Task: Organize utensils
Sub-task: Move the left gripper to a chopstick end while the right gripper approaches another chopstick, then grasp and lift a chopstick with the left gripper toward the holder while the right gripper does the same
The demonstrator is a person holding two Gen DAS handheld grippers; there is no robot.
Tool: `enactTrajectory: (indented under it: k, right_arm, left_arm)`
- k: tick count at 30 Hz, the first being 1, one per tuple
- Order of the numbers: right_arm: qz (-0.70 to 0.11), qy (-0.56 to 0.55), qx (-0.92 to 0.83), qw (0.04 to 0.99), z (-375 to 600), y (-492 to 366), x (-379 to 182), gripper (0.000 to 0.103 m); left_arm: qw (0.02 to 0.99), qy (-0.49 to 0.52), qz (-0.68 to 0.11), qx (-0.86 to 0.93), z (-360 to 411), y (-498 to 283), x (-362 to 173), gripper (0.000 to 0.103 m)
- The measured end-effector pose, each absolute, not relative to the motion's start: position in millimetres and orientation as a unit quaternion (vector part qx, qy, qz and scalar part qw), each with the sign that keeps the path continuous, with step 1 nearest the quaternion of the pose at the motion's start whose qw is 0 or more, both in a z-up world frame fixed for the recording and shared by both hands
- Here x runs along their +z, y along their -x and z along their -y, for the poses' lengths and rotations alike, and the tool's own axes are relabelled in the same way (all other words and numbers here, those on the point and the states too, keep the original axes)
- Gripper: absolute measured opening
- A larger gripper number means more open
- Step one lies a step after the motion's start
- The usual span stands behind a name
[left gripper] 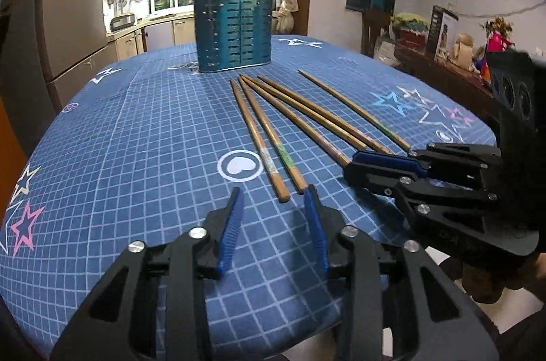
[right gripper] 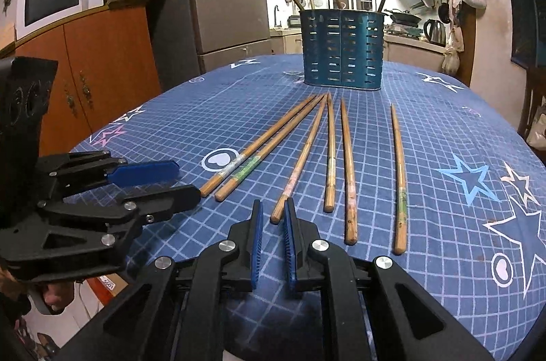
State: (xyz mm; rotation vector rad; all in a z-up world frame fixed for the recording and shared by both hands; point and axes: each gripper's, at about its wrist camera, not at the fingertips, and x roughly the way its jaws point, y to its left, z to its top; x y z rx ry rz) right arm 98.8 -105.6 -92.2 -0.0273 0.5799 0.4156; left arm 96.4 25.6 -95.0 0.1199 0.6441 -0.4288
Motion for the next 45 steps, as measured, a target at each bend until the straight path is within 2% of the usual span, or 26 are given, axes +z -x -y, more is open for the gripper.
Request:
enactTrajectory:
  k: [14,19,33,39,45]
  right_arm:
    - [-0.268,0.023,0.183,0.946,102.2,-95.6,-94.6,0.014]
    - [-0.265,0.025,0.181,0.947,102.1,-94.9,-95.5,0.014]
    - [-0.259,0.031,0.173,0.950,100.6,-93.9,-96.0,0.013]
    - [-0.254,0.027,0.167,0.952,99.0,-91.5,-97.7,0.013]
    - [-0.247,0.026,0.161,0.955,100.1,-89.2,-98.6,0.009]
  left_arm:
    - [0.925,-0.067,-0.308,-0.211,-16.3,-100.8,-99.4,0.024]
    - [0.927,-0.067,-0.305,-0.208,-17.2,-102.5,-100.1,0.014]
    - [0.932,-0.070,-0.295,-0.200,-14.2,-102.1,-102.6,0.014]
    - [0.935,-0.074,-0.285,-0.197,-12.2,-98.9,-103.0,0.008]
    - [0.938,-0.065,-0.282,-0.192,-14.2,-97.1,-104.0,0.007]
